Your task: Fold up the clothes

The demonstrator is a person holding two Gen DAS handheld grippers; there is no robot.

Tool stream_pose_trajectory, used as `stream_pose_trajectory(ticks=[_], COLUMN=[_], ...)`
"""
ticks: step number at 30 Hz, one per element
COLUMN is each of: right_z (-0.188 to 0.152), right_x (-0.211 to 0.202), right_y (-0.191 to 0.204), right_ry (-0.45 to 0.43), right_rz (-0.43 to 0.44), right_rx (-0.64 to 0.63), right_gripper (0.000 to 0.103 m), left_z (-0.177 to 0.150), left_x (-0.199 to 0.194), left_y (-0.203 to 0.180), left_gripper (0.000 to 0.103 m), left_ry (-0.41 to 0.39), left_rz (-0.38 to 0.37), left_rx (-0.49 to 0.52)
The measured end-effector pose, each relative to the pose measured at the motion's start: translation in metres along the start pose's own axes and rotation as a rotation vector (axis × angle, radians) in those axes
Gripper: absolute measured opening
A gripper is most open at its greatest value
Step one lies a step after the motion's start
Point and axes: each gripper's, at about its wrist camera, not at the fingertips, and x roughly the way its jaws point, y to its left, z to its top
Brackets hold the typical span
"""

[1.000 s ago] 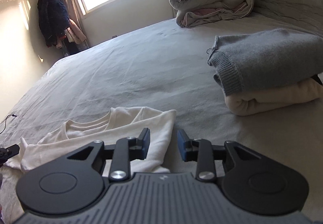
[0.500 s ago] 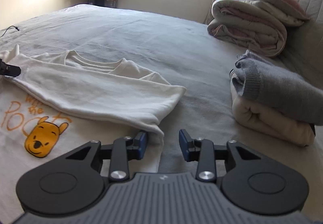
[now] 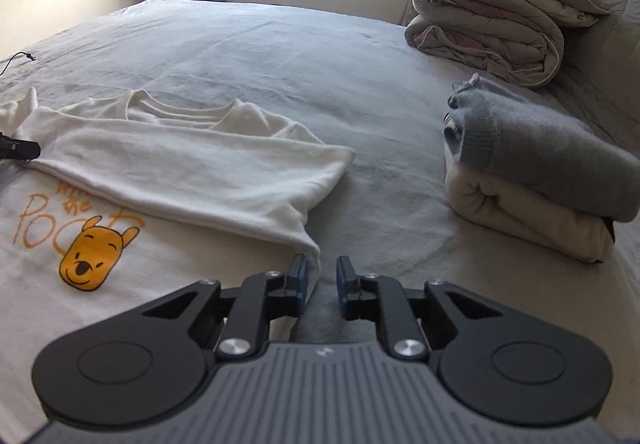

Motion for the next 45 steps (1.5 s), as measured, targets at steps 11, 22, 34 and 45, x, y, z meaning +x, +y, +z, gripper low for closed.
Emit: stream_pose_trajectory(ticks=[11,22,34,45], right_z=[0.006,0.018,0.024,0.027], right_x=[0.016,-0.002,-0.005,-0.013], right_y=[0.026,0.036,0.032,0.026], right_ry=[-0.005,0.050,0.082,0.078], right_rz=[0.132,0.169,0.102,0.106], right_rx=[0.063,0.118,0.137,0.142], right_gripper=[0.026,0.050,0.058,0.059], left_z=[0.007,0.021,0.021,0.025], left_x=[-0.005,-0.027,-0.012,-0.027], left_y=[0.020,0.046,0.087,0.084], left_gripper=[0.005,0.056,0.053,0.006], left_ry=[0.039,-0.088,-0.126,-0.296], left_rz=[0.017,0.313,0.632,0.649], left_rx=[-0.115,-0.176,-0.260,-0.345])
